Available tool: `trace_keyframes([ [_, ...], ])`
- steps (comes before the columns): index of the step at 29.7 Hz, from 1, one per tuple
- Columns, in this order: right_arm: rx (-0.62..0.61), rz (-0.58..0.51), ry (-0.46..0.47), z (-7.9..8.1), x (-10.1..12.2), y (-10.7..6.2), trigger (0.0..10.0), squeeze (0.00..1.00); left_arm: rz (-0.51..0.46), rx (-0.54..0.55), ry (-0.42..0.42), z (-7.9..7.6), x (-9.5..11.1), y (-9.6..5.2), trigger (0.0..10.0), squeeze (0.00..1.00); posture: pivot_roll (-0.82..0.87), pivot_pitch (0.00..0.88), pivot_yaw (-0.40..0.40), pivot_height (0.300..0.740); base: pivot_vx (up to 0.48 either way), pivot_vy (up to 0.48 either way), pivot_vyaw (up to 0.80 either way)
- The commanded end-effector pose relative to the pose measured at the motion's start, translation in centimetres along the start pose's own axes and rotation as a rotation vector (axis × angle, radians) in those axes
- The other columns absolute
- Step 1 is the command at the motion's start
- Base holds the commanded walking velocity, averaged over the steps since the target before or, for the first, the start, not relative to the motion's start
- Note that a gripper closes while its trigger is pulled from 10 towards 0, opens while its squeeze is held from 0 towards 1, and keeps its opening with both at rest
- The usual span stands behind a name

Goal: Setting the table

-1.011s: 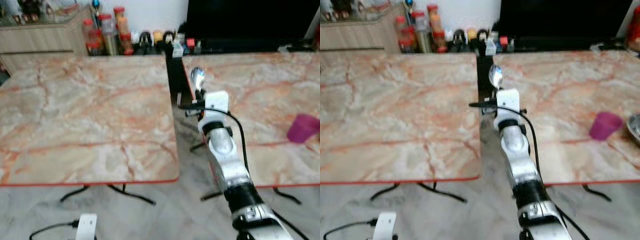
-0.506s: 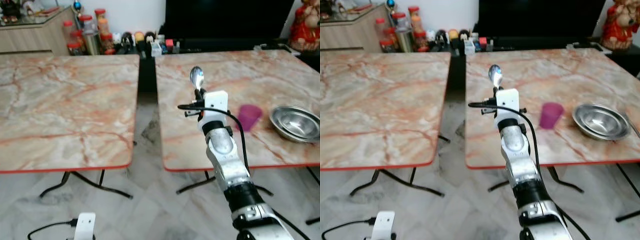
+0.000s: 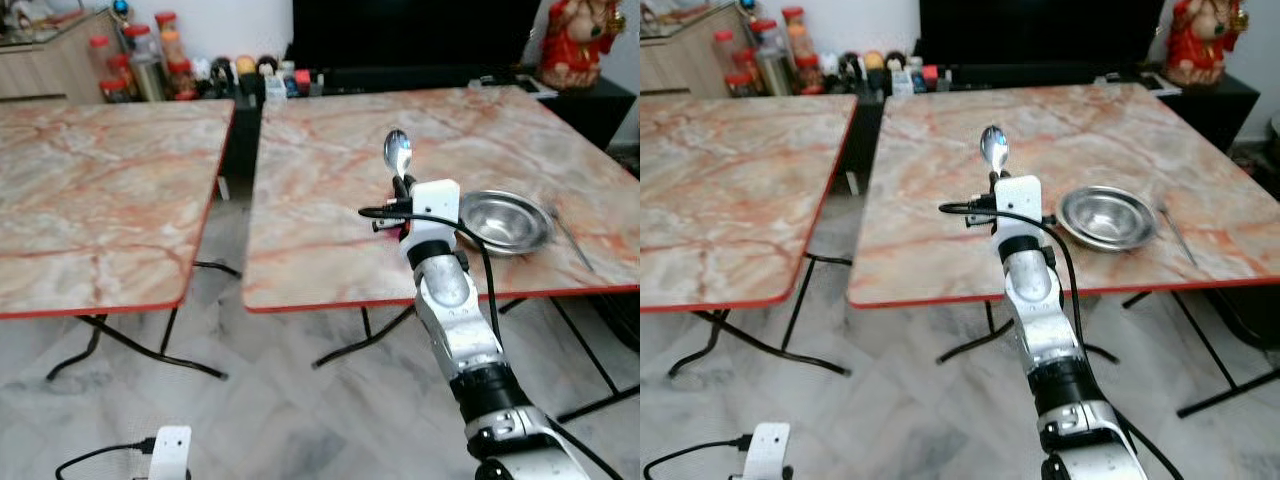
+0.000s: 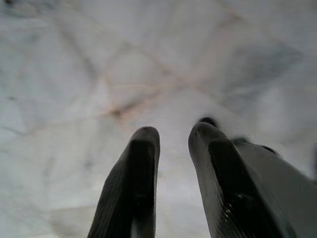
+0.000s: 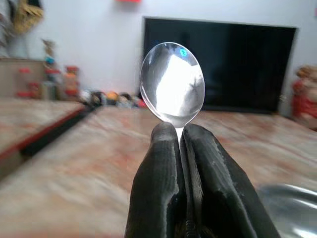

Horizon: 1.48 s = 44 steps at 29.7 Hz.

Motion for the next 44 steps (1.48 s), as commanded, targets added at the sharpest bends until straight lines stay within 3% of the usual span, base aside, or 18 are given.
trace_keyframes([
  [1, -0.006, -0.031, 0.013, 0.0, 1.2, 0.4, 10.0, 0.00, 0.007, 0.013, 0.012, 0.7, -0.1, 0.0, 10.0, 0.00, -0.07, 0.000, 0.039, 0.740, 0.000, -0.352, 0.00],
  [17, -0.020, -0.009, 0.010, -0.4, 0.5, 0.2, 10.0, 0.00, 0.003, 0.005, 0.013, 0.5, 0.0, 0.0, 10.0, 0.00, -0.07, 0.000, 0.040, 0.740, 0.000, -0.319, 0.00],
  [31, -0.026, 0.028, 0.010, -0.2, -0.4, 0.0, 10.0, 0.00, -0.031, -0.005, -0.012, 0.4, 0.5, 0.0, 10.0, 0.00, -0.07, 0.000, 0.043, 0.740, 0.000, 0.000, 0.00],
  [44, -0.025, 0.075, 0.011, -0.3, -1.3, 0.1, 10.0, 0.00, -0.039, -0.010, 0.004, 0.5, 0.8, 0.1, 10.0, 0.00, -0.07, 0.000, 0.049, 0.740, 0.390, 0.000, 0.00],
])
Point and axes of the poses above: a point about 5 cm out from each wrist's last joint towards the gripper, its own y axis pointing out of the wrist towards the gripper, its own x axis along the axis of the wrist's last joint, z = x × y, the point moved 6 cm from there along y, pointing out of the wrist towards the gripper, and after that the axes turned 6 degrees about -y, right-handed, at the moved point
